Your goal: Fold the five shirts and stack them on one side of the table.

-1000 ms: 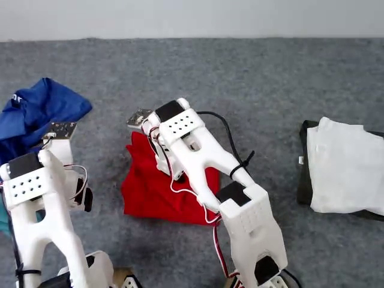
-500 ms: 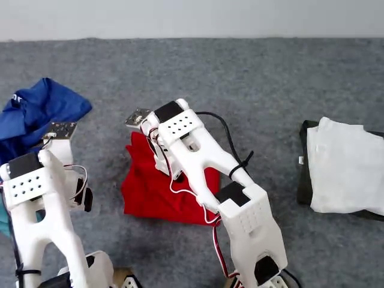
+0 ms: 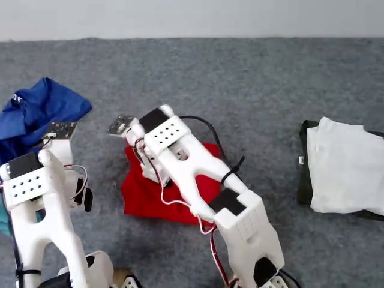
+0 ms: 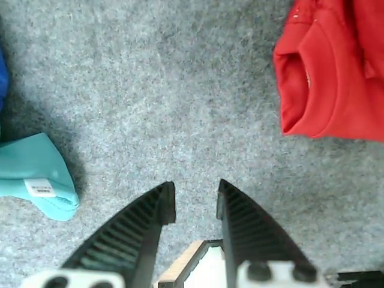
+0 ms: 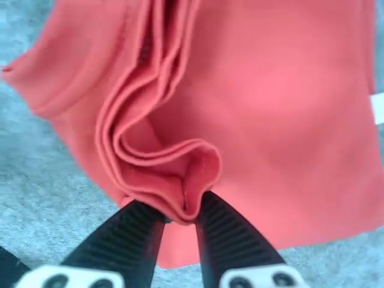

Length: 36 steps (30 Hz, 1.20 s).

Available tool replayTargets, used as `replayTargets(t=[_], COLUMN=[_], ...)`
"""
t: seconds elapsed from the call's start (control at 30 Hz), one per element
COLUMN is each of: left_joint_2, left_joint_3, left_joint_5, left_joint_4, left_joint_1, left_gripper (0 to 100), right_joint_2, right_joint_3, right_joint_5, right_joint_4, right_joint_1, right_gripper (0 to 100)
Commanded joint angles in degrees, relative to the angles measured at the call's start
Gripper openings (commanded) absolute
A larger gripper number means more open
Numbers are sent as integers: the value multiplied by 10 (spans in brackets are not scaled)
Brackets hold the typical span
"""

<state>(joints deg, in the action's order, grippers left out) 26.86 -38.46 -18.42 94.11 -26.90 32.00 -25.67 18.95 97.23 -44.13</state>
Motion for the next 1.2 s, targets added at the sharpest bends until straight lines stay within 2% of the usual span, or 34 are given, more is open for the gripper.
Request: replayTargets(t=[0.0,0.2,0.4,0.53,0.77,1.0,1.17], left_joint_2=[18,18,18,18,14,18,18], left_joint_3=[3,14,35,51,138,141,143], left_joint_5=[-7,-7,-7,-7,-8,-22,-20], left_joint_4=[-6,-4,-2,-2,15,19,19], left_joint_1=[-1,-4,-4,-9,-154,-167,-167], left_gripper=[130,130,130,130,130,130,130], right_joint_2=[-42,-41,-40,-40,-42,-44,-45], right_joint_3=[-20,-19,-19,-18,-20,-20,-20], right_joint_5=[6,5,2,0,0,0,1], right_joint_4=[7,7,7,7,0,-9,-8], right_joint_1=[-42,-119,-148,-157,-175,-220,-225], right_gripper=[36,37,42,123,264,281,281])
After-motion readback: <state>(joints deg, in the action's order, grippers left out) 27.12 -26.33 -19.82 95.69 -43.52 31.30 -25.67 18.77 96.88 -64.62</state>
